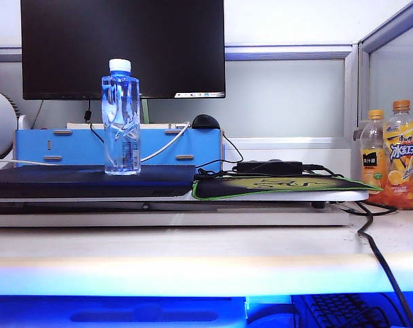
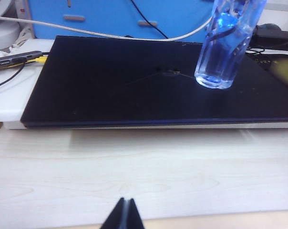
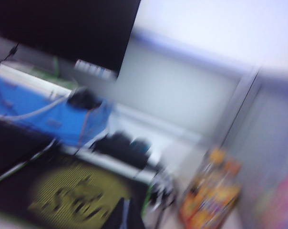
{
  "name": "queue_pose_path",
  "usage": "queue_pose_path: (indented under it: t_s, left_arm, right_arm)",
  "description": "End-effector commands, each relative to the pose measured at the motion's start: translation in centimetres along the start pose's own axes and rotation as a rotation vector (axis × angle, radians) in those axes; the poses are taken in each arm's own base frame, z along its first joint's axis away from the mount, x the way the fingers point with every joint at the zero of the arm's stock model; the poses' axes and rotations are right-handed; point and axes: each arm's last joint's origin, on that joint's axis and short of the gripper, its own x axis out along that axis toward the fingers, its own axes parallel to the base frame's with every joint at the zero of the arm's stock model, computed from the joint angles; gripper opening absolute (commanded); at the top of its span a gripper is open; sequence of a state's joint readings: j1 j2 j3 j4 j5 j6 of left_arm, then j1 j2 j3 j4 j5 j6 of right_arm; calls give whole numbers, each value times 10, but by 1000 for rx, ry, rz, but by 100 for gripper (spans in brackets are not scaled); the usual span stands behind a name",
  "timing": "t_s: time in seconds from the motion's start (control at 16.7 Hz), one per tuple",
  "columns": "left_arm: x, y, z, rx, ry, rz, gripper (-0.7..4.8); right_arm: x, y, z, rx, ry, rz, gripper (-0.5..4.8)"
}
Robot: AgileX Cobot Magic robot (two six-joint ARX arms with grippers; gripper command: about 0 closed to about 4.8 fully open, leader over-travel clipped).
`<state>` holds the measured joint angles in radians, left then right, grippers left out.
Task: Pick up the mineral water bottle and place it on the laptop.
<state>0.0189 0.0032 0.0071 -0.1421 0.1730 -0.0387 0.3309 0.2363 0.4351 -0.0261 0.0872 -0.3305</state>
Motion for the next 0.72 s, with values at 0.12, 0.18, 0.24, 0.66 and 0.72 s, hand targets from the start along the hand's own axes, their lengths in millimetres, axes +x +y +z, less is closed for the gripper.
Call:
queue_pose_path:
  t_s: [0.12, 0.18, 0.24, 0.66, 0.72]
  left_arm:
    - [0, 0, 0, 0, 4, -6, -2]
    - [0, 0, 0, 1, 4, -6, -2]
    - [0, 0, 0, 0, 4, -6, -2]
    - [0, 0, 0, 1, 4, -6, -2]
    - [0, 0, 0, 1, 4, -6, -2]
  right_arm:
    - [-11, 5, -54, 205, 46, -113, 4]
    - [-13, 6, -66, 254, 72, -121, 4]
    - [-14, 6, -72, 264, 93, -130, 4]
    - [-14, 15, -117, 297, 259, -130, 4]
    - [-15, 17, -123, 315, 281, -128, 4]
